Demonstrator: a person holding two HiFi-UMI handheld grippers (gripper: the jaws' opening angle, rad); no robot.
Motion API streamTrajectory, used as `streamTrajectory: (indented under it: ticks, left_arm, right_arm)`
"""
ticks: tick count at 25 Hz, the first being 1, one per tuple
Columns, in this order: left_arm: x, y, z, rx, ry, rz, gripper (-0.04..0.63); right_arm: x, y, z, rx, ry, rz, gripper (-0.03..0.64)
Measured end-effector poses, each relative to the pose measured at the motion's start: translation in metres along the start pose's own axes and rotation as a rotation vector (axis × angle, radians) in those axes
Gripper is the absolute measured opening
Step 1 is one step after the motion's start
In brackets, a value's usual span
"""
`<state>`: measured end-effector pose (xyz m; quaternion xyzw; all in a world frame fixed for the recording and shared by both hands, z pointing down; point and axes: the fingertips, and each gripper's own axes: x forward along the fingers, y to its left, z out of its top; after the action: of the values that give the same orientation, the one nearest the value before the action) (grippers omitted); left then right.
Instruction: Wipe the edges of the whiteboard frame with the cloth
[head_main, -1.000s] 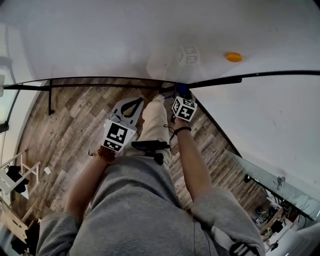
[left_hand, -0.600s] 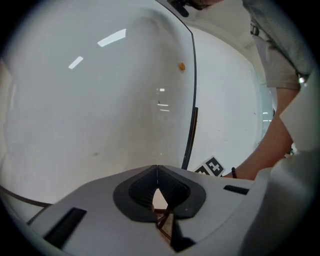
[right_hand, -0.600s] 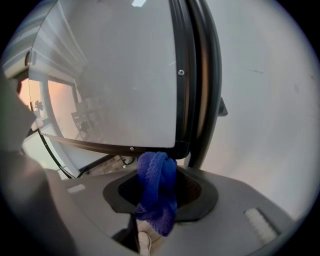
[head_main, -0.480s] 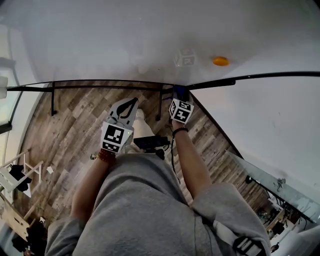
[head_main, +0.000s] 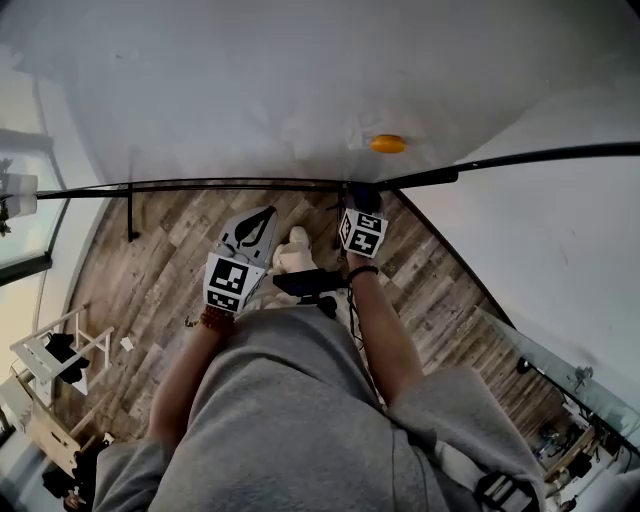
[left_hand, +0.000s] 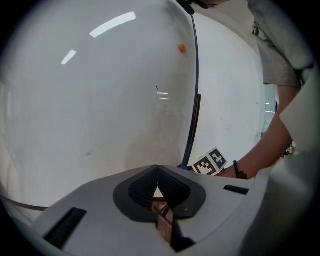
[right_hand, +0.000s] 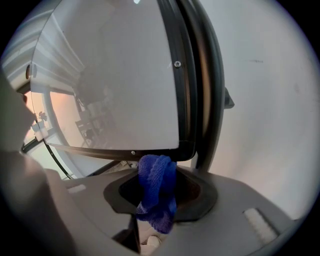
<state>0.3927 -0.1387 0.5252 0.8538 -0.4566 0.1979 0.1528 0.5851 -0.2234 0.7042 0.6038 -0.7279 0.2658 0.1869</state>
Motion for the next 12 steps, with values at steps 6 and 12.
streamTrajectory:
  ticks: [6, 12]
  left_arm:
    - [0.004, 0.004, -0.002, 0.000, 0.021, 0.031, 0.011]
    - [0.011, -0.005, -0.010, -0.013, 0.051, 0.039, 0.011]
  right_arm:
    - [0.001, 0.011, 0.000, -0.012, 0.005, 0.068, 0.144]
    - [0.002, 0.011, 0.001, -0.014, 0.004, 0.094, 0.144]
